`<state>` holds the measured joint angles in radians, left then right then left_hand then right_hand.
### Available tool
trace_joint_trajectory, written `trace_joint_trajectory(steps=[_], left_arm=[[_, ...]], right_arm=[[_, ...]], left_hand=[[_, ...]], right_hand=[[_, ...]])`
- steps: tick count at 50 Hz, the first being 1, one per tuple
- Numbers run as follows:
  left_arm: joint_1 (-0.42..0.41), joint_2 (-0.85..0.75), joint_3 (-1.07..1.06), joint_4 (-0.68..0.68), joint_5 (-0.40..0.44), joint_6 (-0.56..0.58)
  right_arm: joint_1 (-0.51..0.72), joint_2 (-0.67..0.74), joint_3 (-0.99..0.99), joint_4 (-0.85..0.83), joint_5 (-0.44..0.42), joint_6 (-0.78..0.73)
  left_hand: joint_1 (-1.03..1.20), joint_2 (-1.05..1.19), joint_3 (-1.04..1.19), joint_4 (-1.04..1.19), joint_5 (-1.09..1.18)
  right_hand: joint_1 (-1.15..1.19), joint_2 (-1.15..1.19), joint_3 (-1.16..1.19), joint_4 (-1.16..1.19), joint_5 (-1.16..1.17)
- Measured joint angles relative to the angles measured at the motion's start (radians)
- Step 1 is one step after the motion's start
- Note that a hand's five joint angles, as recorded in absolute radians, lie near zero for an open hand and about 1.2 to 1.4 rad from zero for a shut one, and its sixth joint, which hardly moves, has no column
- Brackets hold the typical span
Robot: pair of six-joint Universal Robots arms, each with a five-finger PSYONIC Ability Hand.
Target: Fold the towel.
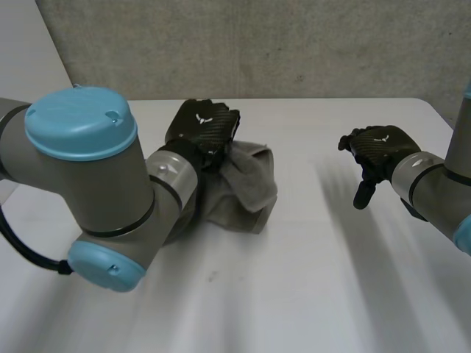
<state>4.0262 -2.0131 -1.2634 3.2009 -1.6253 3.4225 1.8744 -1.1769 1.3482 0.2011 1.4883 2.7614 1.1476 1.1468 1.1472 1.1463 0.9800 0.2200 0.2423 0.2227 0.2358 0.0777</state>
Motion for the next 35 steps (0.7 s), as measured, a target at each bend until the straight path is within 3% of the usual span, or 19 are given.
trace_joint_trajectory(steps=[10, 17, 21, 23, 28, 33, 34, 35], left_arm=[[0.025, 0.020, -0.066, -0.063, -0.007, -0.013], [0.048, 0.079, -0.076, -0.067, -0.009, -0.112], [0.055, 0.132, -0.103, -0.069, -0.006, -0.200], [0.056, 0.148, -0.117, -0.070, -0.005, -0.216], [0.058, 0.193, -0.169, -0.068, -0.003, -0.235], [0.064, 0.215, -0.206, -0.067, -0.003, -0.233], [0.066, 0.219, -0.211, -0.067, -0.003, -0.233], [0.068, 0.224, -0.220, -0.067, -0.003, -0.232]], right_arm=[[0.003, 0.015, 0.002, 0.010, 0.002, 0.023], [0.017, 0.021, 0.020, 0.008, -0.025, 0.231], [0.048, 0.079, 0.010, -0.042, -0.136, 0.458], [0.062, 0.104, 0.000, -0.066, -0.174, 0.499], [0.144, 0.223, -0.067, -0.162, -0.295, 0.562], [0.219, 0.340, -0.157, -0.206, -0.303, 0.545], [0.232, 0.361, -0.176, -0.210, -0.295, 0.540], [0.250, 0.392, -0.204, -0.215, -0.281, 0.531]], left_hand=[[0.009, 0.063, 0.058, 0.068, 0.030], [0.009, 0.066, 0.061, 0.072, 0.032], [0.009, 0.066, 0.062, 0.072, 0.032], [0.009, 0.066, 0.062, 0.072, 0.034], [0.009, 0.066, 0.062, 0.072, 0.035], [0.009, 0.066, 0.062, 0.072, 0.035], [0.009, 0.066, 0.062, 0.072, 0.035], [0.009, 0.066, 0.062, 0.072, 0.035]], right_hand=[[0.000, 0.000, 0.000, 0.000, 0.000], [0.000, 0.000, 0.000, 0.000, 0.000], [0.000, 0.000, 0.000, 0.000, 0.000], [0.000, 0.000, 0.000, 0.000, 0.000], [0.000, 0.000, 0.000, 0.000, 0.000], [0.004, 0.004, 0.006, 0.005, 0.004], [0.079, 0.108, 0.116, 0.104, 0.090], [0.311, 0.368, 0.364, 0.351, 0.320]])
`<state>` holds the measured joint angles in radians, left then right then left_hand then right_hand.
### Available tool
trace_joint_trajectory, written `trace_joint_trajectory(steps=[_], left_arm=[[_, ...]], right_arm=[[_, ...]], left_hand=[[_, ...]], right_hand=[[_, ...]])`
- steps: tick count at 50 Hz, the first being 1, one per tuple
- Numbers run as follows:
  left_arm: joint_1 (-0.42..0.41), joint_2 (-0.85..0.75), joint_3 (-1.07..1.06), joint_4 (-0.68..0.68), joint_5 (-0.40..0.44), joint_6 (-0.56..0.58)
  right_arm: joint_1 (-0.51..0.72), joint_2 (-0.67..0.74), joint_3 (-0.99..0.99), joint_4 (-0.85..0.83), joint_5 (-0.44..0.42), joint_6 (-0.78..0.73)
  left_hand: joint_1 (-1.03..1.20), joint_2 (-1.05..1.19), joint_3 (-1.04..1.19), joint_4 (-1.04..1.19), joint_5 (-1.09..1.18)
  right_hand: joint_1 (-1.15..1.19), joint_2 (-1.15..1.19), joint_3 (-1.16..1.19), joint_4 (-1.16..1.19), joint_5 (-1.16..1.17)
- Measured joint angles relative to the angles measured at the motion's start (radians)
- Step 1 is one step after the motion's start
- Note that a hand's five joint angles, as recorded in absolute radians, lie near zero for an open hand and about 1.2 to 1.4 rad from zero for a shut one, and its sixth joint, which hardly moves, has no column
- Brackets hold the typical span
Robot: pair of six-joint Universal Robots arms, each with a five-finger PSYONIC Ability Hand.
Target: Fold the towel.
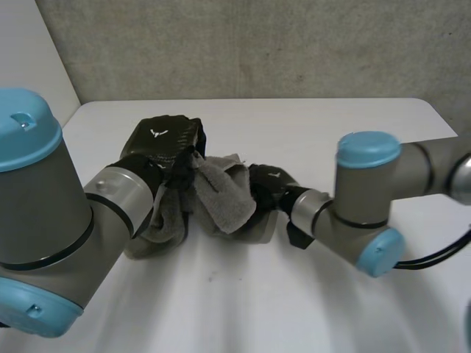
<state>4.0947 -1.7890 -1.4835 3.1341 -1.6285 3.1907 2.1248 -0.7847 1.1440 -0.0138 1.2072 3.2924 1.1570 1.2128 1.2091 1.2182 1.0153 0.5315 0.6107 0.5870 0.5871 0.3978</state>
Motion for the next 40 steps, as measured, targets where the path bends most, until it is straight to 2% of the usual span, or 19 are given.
trace_joint_trajectory(steps=[1, 2, 3, 4, 5, 6, 13, 19, 23, 34, 40], left_arm=[[0.001, 0.002, -0.003, 0.000, 0.000, 0.000], [0.004, 0.005, -0.006, 0.000, 0.000, 0.001], [0.007, 0.007, -0.010, 0.001, 0.000, 0.001], [0.007, 0.007, -0.010, 0.001, 0.000, 0.001], [0.017, 0.012, -0.014, 0.001, 0.000, 0.002], [0.023, 0.014, -0.016, 0.002, 0.000, 0.002], [0.087, 0.021, -0.019, 0.006, 0.005, 0.002], [0.150, 0.020, -0.046, 0.006, 0.016, 0.002], [0.169, 0.018, -0.083, 0.006, 0.034, 0.001], [0.172, 0.015, -0.194, -0.001, 0.079, 0.005], [0.180, 0.010, -0.231, -0.009, 0.080, 0.037]], right_arm=[[0.005, 0.009, -0.009, -0.001, 0.006, -0.003], [0.013, 0.021, -0.021, -0.002, 0.015, -0.009], [0.019, 0.030, -0.033, -0.002, 0.024, -0.015], [0.019, 0.030, -0.033, -0.002, 0.024, -0.015], [0.025, 0.033, -0.047, -0.002, 0.042, -0.029], [0.026, 0.029, -0.053, -0.001, 0.051, -0.038], [-0.006, -0.146, -0.017, 0.005, 0.105, -0.164], [-0.095, -0.362, 0.102, 0.059, 0.130, -0.417], [-0.118, -0.431, 0.169, 0.106, 0.134, -0.547], [-0.119, -0.519, 0.290, 0.283, 0.145, -0.773], [-0.113, -0.522, 0.307, 0.418, 0.214, -0.942]], left_hand=[[0.000, 0.000, 0.000, 0.000, 0.000], [0.000, 0.000, 0.000, 0.000, 0.000], [0.000, 0.000, 0.000, 0.000, 0.000], [0.000, 0.000, 0.000, 0.000, 0.000], [0.000, 0.000, 0.000, 0.000, 0.000], [0.000, 0.000, 0.000, 0.000, 0.000], [0.000, 0.000, 0.000, 0.000, 0.000], [0.014, 0.002, 0.002, 0.000, 0.009], [0.014, 0.002, 0.002, 0.000, 0.009], [0.005, -0.067, -0.063, -0.071, -0.041], [0.005, -0.057, -0.054, -0.061, -0.037]], right_hand=[[0.124, 0.128, 0.124, 0.124, 0.115], [0.124, 0.128, 0.124, 0.124, 0.115], [0.357, 0.413, 0.405, 0.403, 0.381], [0.357, 0.413, 0.405, 0.403, 0.381], [0.444, 0.537, 0.540, 0.540, 0.524], [0.451, 0.563, 0.580, 0.583, 0.566], [0.451, 0.565, 0.592, 0.599, 0.575], [0.451, 0.565, 0.592, 0.599, 0.577], [0.451, 0.565, 0.592, 0.604, 0.579], [0.451, 0.565, 0.596, 0.604, 0.580], [0.451, 0.565, 0.596, 0.604, 0.580]])
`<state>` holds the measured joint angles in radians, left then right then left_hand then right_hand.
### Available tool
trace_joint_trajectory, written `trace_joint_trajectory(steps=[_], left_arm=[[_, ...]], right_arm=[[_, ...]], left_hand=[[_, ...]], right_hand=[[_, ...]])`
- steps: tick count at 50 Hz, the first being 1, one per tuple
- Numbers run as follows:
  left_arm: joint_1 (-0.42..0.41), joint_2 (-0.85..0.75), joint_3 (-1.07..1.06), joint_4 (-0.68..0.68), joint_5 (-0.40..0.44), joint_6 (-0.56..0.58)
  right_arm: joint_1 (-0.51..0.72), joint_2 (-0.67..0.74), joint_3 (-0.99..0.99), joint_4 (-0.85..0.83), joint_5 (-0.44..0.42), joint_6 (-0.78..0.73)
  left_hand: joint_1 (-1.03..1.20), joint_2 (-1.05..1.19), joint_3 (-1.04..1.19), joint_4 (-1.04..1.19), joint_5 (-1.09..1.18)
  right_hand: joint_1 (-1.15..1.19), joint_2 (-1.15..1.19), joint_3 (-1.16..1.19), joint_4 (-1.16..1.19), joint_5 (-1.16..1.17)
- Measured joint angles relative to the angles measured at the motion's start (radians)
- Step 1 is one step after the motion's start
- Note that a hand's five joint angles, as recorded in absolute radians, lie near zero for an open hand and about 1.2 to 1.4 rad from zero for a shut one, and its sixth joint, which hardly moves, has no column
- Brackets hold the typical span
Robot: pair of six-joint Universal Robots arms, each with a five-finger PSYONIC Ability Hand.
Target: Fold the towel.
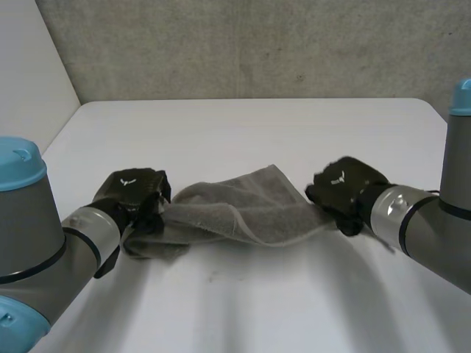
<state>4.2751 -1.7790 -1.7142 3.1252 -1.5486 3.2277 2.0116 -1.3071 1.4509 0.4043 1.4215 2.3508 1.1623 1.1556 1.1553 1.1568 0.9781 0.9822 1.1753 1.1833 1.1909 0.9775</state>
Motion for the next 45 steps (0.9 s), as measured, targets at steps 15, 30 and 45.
trace_joint_trajectory(steps=[15, 30, 45], left_arm=[[0.099, 0.008, -0.074, -0.009, 0.025, 0.145], [0.083, -0.108, 0.417, 0.035, 0.125, 0.130], [0.152, -0.095, 0.781, 0.257, 0.029, 0.020]], right_arm=[[-0.040, 0.082, 0.002, 0.039, 0.242, -0.280], [0.007, 0.243, -0.487, -0.331, 0.229, -0.138], [0.010, 0.062, -0.439, -0.834, 0.238, 0.001]], left_hand=[[-0.070, -0.060, -0.060, -0.061, -0.058], [-0.033, -0.014, -0.014, -0.015, -0.021], [-0.029, -0.009, -0.010, -0.010, -0.013]], right_hand=[[0.000, 0.000, 0.000, 0.000, 0.020], [0.000, 0.005, 0.004, 0.004, 0.021], [0.000, 0.005, 0.004, 0.004, 0.022]])
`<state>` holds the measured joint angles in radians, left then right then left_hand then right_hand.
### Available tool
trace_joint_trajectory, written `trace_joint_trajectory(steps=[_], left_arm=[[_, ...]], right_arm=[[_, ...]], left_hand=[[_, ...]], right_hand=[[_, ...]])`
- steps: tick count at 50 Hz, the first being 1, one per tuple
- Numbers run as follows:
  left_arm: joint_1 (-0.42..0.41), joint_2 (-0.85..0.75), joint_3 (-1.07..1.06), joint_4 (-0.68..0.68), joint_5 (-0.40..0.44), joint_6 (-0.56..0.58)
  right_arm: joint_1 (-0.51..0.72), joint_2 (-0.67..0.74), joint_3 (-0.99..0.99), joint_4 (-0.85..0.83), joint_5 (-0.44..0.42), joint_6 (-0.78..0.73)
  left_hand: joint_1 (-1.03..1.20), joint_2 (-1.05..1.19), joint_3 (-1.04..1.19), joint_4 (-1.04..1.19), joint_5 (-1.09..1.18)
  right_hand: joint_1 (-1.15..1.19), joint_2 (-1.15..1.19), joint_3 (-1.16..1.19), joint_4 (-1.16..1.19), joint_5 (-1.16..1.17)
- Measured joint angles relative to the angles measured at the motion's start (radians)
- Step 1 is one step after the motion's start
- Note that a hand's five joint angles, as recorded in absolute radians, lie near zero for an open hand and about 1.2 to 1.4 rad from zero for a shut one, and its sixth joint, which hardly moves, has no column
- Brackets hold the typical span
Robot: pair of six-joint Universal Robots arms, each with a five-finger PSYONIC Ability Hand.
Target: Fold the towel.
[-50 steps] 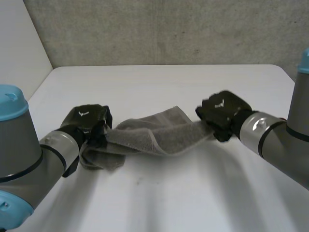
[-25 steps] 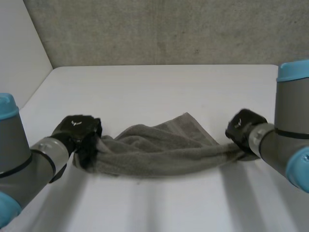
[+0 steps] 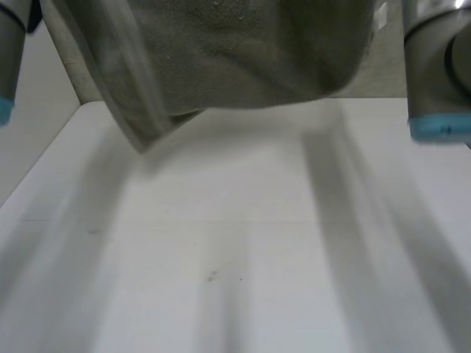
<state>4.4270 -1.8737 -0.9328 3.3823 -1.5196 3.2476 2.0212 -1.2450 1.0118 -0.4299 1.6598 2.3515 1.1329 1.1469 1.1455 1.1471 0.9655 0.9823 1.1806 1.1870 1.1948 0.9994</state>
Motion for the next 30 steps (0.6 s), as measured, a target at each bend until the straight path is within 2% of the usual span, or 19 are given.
trace_joint_trajectory(steps=[8, 9, 17, 22, 30], left_arm=[[0.036, 0.014, -0.349, 0.020, 0.073, -0.018], [0.045, 0.010, -0.447, 0.032, 0.101, -0.017], [0.075, -0.048, -0.777, 0.121, 0.215, -0.008], [0.084, -0.064, -0.877, 0.122, 0.255, 0.008], [0.126, -0.008, -0.969, -0.024, 0.273, 0.111]], right_arm=[[-0.047, -0.038, 0.300, 0.145, -0.018, -0.007], [-0.061, -0.033, 0.358, 0.195, -0.020, -0.007], [-0.099, 0.066, 0.539, 0.331, -0.024, -0.013], [-0.122, 0.097, 0.589, 0.352, -0.025, -0.013], [-0.162, 0.038, 0.662, 0.378, -0.047, -0.018]], left_hand=[[0.000, -0.005, -0.004, -0.005, 0.000], [0.000, -0.008, -0.005, -0.007, -0.001], [0.000, -0.008, -0.007, -0.008, -0.001], [0.000, -0.008, -0.007, -0.008, -0.001], [0.000, -0.007, -0.006, -0.007, 0.000]], right_hand=[[0.000, 0.000, 0.000, 0.000, 0.000], [0.000, 0.000, 0.000, 0.000, 0.000], [0.000, 0.000, 0.000, 0.000, 0.000], [0.000, 0.000, 0.000, 0.000, 0.001], [0.000, 0.000, 0.000, 0.000, 0.001]])
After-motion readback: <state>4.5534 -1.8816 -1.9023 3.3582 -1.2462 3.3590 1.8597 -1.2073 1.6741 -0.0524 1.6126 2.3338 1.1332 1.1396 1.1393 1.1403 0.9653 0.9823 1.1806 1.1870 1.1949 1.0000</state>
